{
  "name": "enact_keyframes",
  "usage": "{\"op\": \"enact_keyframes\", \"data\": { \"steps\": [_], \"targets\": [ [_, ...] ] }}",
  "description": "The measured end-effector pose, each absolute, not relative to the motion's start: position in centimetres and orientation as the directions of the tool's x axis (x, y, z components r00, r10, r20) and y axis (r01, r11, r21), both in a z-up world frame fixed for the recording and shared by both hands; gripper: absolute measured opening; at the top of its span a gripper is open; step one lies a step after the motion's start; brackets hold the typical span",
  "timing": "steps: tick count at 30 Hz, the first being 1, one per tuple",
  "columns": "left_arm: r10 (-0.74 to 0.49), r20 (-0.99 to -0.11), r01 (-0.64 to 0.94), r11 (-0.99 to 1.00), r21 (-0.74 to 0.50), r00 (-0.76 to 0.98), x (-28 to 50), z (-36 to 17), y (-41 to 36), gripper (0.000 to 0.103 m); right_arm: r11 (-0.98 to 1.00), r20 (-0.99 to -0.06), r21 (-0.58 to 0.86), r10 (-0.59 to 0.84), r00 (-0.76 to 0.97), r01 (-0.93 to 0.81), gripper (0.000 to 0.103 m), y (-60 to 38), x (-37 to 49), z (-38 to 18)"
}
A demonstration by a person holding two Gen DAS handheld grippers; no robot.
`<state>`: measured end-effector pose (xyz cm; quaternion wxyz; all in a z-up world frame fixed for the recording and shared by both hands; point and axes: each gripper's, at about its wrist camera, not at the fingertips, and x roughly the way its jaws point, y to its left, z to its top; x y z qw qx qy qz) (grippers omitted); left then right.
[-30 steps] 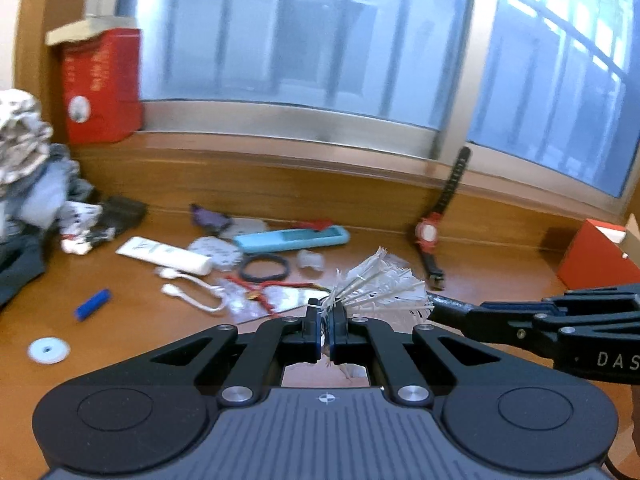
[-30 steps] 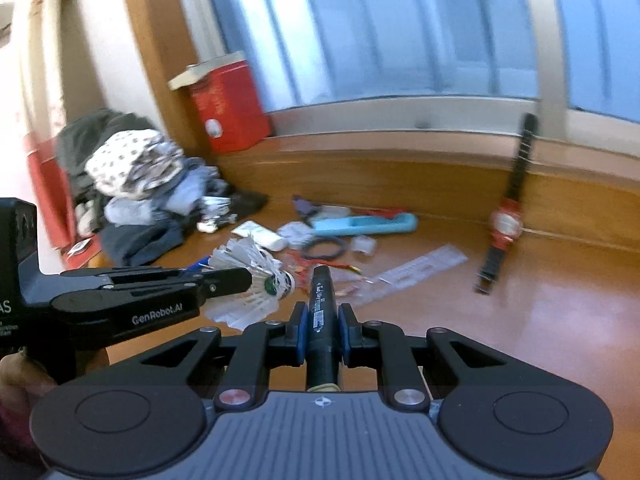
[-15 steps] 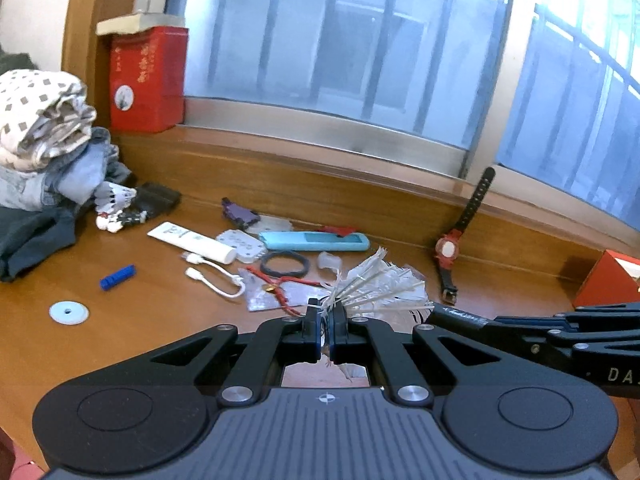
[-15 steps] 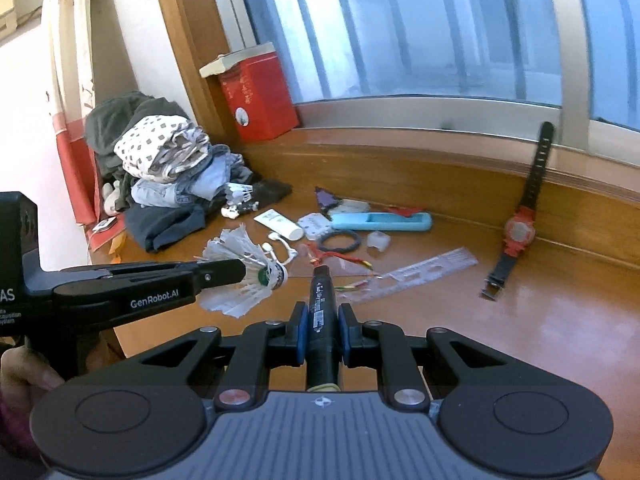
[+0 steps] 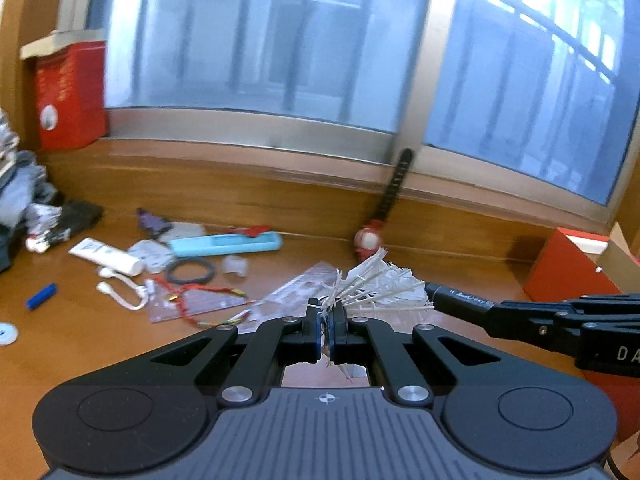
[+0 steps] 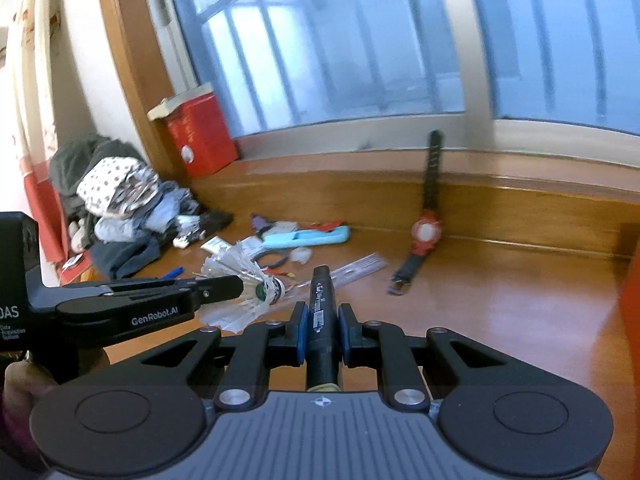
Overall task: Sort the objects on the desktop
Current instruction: 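Carry the shuttlecock with the left tool toward the open cardboard box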
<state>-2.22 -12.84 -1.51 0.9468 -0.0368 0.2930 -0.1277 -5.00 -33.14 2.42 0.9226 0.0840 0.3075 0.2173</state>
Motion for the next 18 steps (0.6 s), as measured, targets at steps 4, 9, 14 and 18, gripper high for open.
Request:
{"op": "enact_keyframes", "data": {
  "steps": [4,9,14,18],
  "targets": [
    [-0.295,-0.544,0.267,0.955,-0.132,0.785,-1.9,-1.2,-15.3,0.006,0.903,-0.508,0.294,0.425,0.749,-0.313,0.018,-35.6,-6.0,2.7],
    [-0.338,-0.54,0.326,0.938,-0.121,0.771,-1.6,-0.8,-18.5,0.006,0.915,-0.483,0.301,0.389,0.784,-0.268,0.018,-38.8,-7.2,3.1],
    [-0.374,-0.536,0.376,0.92,-0.112,0.757,-1.4,-0.4,-21.6,0.006,0.925,-0.462,0.309,0.35,0.815,-0.222,0.018,-42.0,-8.4,3.4],
    [-0.401,-0.539,0.413,0.905,-0.106,0.741,-1.3,-0.3,-24.2,0.006,0.927,-0.445,0.319,0.328,0.833,-0.195,0.018,-44.4,-9.4,3.5]
  ]
}}
